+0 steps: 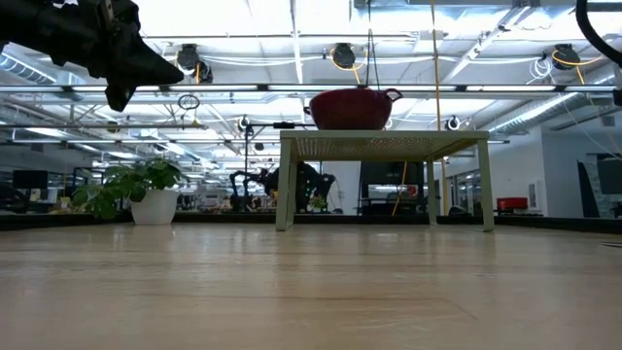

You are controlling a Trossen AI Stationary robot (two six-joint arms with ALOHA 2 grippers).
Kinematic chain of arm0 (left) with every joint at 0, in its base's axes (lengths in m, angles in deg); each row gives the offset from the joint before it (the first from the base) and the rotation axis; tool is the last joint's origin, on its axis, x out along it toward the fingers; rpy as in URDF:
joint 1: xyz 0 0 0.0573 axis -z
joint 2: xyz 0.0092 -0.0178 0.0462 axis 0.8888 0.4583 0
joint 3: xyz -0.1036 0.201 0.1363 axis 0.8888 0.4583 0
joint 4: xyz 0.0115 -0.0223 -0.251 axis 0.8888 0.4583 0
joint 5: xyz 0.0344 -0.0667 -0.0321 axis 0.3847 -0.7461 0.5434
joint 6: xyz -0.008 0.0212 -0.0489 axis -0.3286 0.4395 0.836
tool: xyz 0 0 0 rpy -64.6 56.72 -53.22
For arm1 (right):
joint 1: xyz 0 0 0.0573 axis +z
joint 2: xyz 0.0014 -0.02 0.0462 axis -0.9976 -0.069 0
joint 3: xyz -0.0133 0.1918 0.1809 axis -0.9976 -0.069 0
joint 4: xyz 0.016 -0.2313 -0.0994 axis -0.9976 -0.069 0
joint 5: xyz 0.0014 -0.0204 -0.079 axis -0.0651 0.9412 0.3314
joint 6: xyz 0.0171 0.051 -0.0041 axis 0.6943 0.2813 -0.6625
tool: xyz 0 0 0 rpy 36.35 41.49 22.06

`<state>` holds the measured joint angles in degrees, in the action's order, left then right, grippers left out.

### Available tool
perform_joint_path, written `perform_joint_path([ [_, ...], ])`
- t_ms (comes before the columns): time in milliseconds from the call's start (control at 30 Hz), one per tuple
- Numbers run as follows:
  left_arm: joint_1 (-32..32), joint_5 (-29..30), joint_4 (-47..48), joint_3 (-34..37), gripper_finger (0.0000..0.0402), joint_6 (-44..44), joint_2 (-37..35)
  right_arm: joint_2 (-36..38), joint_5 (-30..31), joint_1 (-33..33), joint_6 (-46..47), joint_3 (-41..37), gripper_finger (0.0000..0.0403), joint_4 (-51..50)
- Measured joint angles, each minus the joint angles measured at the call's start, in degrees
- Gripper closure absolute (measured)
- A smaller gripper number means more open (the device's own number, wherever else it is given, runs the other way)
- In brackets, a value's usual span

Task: Pick & Place Fruit
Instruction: Put the knife on the shelf on the right of the strainer bowl

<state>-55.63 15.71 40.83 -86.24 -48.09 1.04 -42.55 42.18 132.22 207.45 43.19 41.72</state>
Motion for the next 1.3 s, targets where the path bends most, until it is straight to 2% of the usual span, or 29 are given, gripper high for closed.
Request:
perform_joint_path([
  [300, 0.02, 0.04, 0.0, 0.0, 0.0399, -0.68, 0.02, -2.91, -0.07, -0.2, 1.88, 0.0, 0.0209, 0.32],
  [467, 0.0, 0.13, 0.0, 0.0, 0.0388, -0.79, 0.02, -5.48, -2.91, -0.46, 3.45, 0.08, 0.0209, 1.2],
  [633, 0.02, 0.15, 0.01, 0.0, 0.0384, -0.79, 0.0, -8.29, -3.13, -0.49, 5.02, 0.24, 0.0209, 2.14],
  [833, 0.01, 0.15, 0.04, 0.0, 0.0399, -0.75, 0.0, -8.3, -2.99, -0.5, 7.46, 0.22, 0.0209, 0.68],
  [1033, 0.0, 0.17, 0.04, -0.02, 0.0386, 0.04, 0.02, -8.64, -2.89, -0.48, 7.47, 0.13, 0.021, -0.02],
  [1167, 0.01, 0.17, 0.03, -0.01, 0.0384, 0.04, 0.02, -8.71, -3.04, -0.46, 7.88, 0.13, 0.023, -0.9],
  [1300, 0.01, 0.17, 0.02, -0.02, 0.0394, 0.02, 0.02, -8.74, -3.13, -0.45, 7.9, 0.07, 0.0268, -1.75],
])
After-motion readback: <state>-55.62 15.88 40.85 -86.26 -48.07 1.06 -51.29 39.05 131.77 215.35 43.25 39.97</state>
